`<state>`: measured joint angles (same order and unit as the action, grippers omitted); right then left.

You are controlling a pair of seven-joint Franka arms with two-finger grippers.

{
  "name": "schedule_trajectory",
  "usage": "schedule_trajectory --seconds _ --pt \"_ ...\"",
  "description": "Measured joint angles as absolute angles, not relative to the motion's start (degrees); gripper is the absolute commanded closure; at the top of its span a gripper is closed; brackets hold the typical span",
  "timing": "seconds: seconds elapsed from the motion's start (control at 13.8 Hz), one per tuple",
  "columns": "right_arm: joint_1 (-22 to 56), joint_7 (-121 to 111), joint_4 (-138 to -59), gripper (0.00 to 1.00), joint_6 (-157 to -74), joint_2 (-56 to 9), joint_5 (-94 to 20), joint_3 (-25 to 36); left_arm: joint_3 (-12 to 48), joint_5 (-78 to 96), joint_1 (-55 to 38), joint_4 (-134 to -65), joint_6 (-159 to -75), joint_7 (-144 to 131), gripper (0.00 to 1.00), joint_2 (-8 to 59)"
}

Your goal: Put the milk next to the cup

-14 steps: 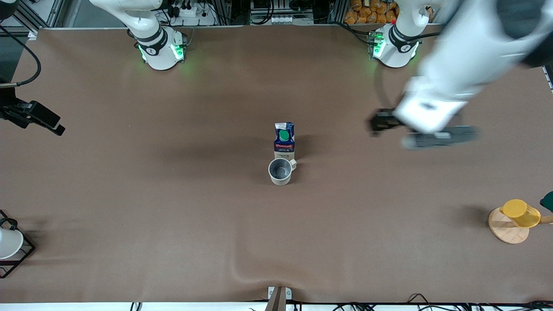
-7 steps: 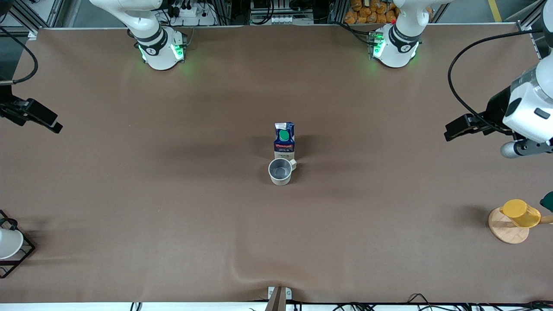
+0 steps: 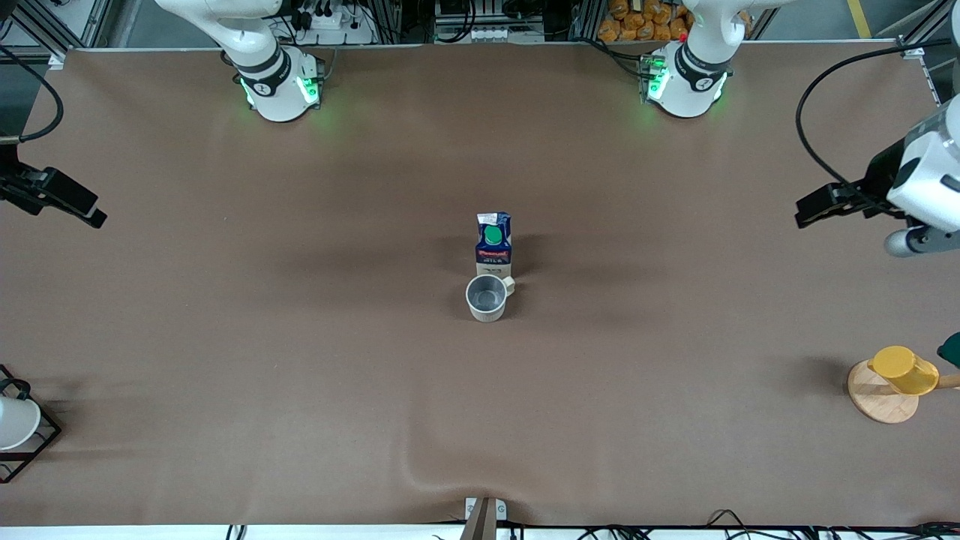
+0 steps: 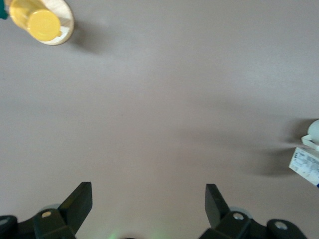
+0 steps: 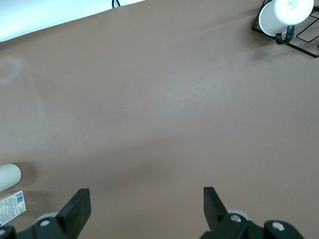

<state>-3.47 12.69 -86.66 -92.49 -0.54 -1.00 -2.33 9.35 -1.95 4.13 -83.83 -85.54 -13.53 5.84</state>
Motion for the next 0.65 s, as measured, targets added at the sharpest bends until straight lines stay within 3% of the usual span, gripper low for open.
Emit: schedule_trajectory --seconds 0.65 --pt "-3.51 12.69 -86.65 0.00 -92.46 -0.54 -0.99 -2.17 7.20 -1.95 2.87 -86.98 -87.63 -6.68 0.00 3.00"
